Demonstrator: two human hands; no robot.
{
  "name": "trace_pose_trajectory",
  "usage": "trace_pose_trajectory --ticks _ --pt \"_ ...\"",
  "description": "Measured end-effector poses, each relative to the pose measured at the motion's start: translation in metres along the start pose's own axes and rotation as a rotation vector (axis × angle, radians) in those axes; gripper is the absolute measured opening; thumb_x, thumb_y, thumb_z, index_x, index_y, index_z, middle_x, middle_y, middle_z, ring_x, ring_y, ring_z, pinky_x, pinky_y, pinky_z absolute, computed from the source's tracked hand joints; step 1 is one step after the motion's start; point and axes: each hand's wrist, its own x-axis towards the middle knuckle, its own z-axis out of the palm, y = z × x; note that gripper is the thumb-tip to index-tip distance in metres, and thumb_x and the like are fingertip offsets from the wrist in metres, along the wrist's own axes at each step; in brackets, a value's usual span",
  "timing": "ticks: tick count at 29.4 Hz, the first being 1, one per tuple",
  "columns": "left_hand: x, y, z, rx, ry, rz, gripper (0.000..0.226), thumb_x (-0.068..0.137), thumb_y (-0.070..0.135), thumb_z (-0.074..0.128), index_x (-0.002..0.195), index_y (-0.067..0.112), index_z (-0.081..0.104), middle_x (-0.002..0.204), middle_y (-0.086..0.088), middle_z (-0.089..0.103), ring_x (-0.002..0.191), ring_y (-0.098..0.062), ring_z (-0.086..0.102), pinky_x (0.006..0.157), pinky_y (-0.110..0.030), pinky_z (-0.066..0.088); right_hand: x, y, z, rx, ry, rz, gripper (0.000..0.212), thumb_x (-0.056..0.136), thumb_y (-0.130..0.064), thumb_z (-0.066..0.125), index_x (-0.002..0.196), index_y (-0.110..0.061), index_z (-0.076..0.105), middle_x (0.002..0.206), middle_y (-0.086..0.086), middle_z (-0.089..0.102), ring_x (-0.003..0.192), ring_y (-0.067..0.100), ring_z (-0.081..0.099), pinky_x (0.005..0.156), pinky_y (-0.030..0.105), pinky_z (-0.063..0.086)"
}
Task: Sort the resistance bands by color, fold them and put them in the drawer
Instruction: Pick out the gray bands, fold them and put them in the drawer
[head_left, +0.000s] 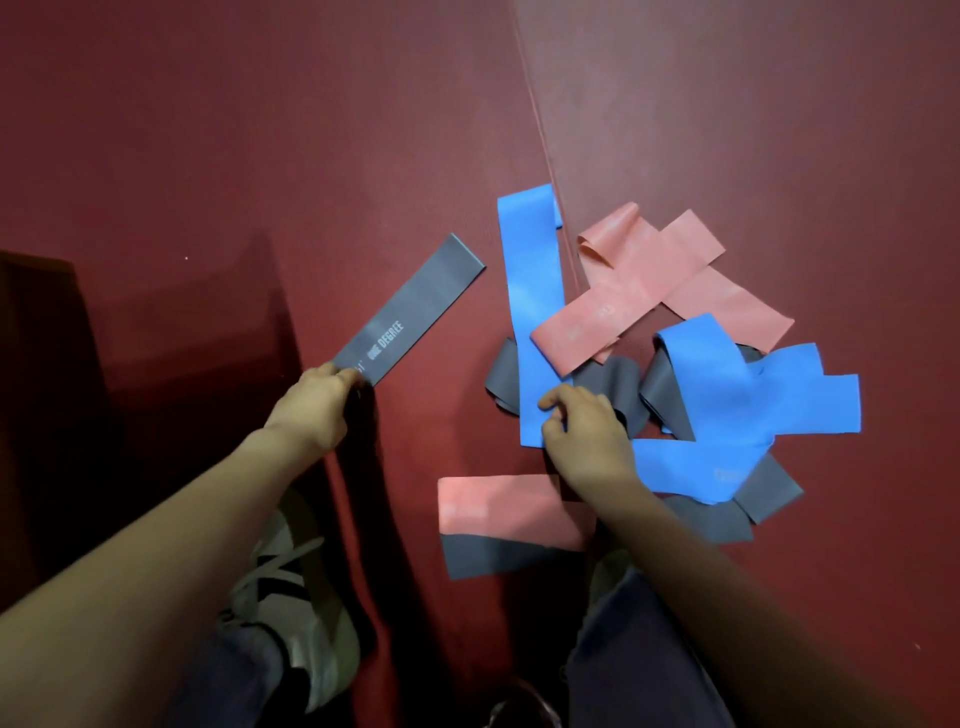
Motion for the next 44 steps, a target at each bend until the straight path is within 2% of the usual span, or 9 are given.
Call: trace_pose_trajectory --ticks 8,12,17,22,25,34,37,41,44 --pt "-0.009 0.021 -0.002 -0.289 0.132 0.049 0.029 0.075 -0.010 0.046 0.090 0.006 0.065 0.084 -0.008 0.065 0.087 -0.027 0.063 0.072 -0.023 0.039 -0.001 -0.003 -0.002 0.030 -0.021 -0.014 0.028 0.086 -0.007 0.041 0.109 -0.012 0.057 0.112 0.004 0.058 0.110 0.024 0.045 0.090 0.033 0.036" --pt "-0.008 0.039 0.004 -0.169 0.266 0.076 0.035 0.080 0.001 0.053 0.114 0.009 0.056 0.120 -0.015 0.052 0.115 -0.030 0.047 0.094 -0.033 0.034 -0.002 -0.007 -0.002 0.109 -0.063 -0.040 0.026 0.085 -0.005 0.043 0.106 -0.011 0.057 0.105 0.007 0.059 0.101 0.026 0.051 0.084 0.033 0.039" --pt "0.004 0.024 0.007 -0.657 0.164 -0.515 0.069 0.080 0.015 0.064 0.139 0.014 0.027 0.150 -0.016 0.015 0.134 -0.035 0.028 0.107 -0.042 0.031 -0.002 0.001 -0.003 0.126 -0.063 -0.021 0.027 0.086 -0.006 0.042 0.106 -0.012 0.058 0.102 0.004 0.059 0.104 0.022 0.051 0.087 0.032 0.040" --pt "0.000 0.039 0.020 -1.032 0.304 -0.424 0.052 0.076 -0.007 0.058 0.123 0.007 0.043 0.117 -0.018 0.054 0.089 -0.027 0.057 0.071 -0.032 0.057 -0.002 -0.006 0.002 0.081 -0.052 -0.032 0.029 0.087 -0.006 0.041 0.110 -0.012 0.056 0.093 0.000 0.054 0.105 0.021 0.044 0.086 0.031 0.037" --pt "-0.012 0.073 0.017 -1.260 0.317 -0.257 0.049 0.080 -0.007 0.057 0.124 0.007 0.041 0.096 -0.011 0.052 0.062 -0.022 0.052 0.038 -0.016 0.048 -0.002 -0.014 0.006 0.211 -0.030 -0.063 0.026 0.086 -0.008 0.045 0.108 -0.014 0.056 0.086 -0.001 0.052 0.087 0.021 0.051 0.083 0.034 0.042" --pt "-0.048 0.138 0.018 -1.676 0.121 -0.217 0.026 0.085 0.002 0.058 0.108 0.008 0.047 0.090 -0.009 0.057 0.050 -0.001 0.061 0.051 -0.014 0.053 -0.010 -0.031 0.008 0.866 -0.013 0.152 0.007 0.087 -0.006 0.054 0.092 -0.003 0.056 0.069 0.004 0.055 0.056 0.003 0.053 0.059 0.016 0.045" --pt "-0.055 0.133 0.026 -1.451 0.103 -0.171 0.014 0.088 0.019 0.058 0.100 0.014 0.054 0.106 -0.010 0.057 0.092 -0.009 0.064 0.091 -0.031 0.052 -0.017 -0.038 0.003 0.848 0.058 0.018 0.005 0.084 -0.001 0.055 0.082 -0.003 0.058 0.073 0.003 0.055 0.052 -0.007 0.050 0.057 0.004 0.041" --pt "-0.058 0.120 0.022 -1.014 0.211 -0.053 0.036 0.088 0.036 0.055 0.116 0.013 0.059 0.149 0.002 0.025 0.141 -0.012 0.013 0.116 -0.029 0.012 -0.021 -0.044 -0.007 0.769 0.073 -0.103 0.031 0.085 -0.002 0.054 0.064 -0.021 0.042 0.057 -0.008 0.042 0.053 0.000 0.040 0.057 0.011 0.035" --pt "-0.063 0.117 0.006 -1.088 0.329 0.237 0.039 0.072 0.048 0.057 0.089 0.014 0.068 0.105 0.020 0.055 0.107 0.002 0.046 0.103 -0.033 0.032 -0.021 -0.043 -0.017 0.845 -0.005 -0.100 0.034 0.086 0.003 0.050 0.062 -0.017 0.036 0.045 -0.007 0.033 0.041 0.001 0.029 0.045 0.013 0.027"
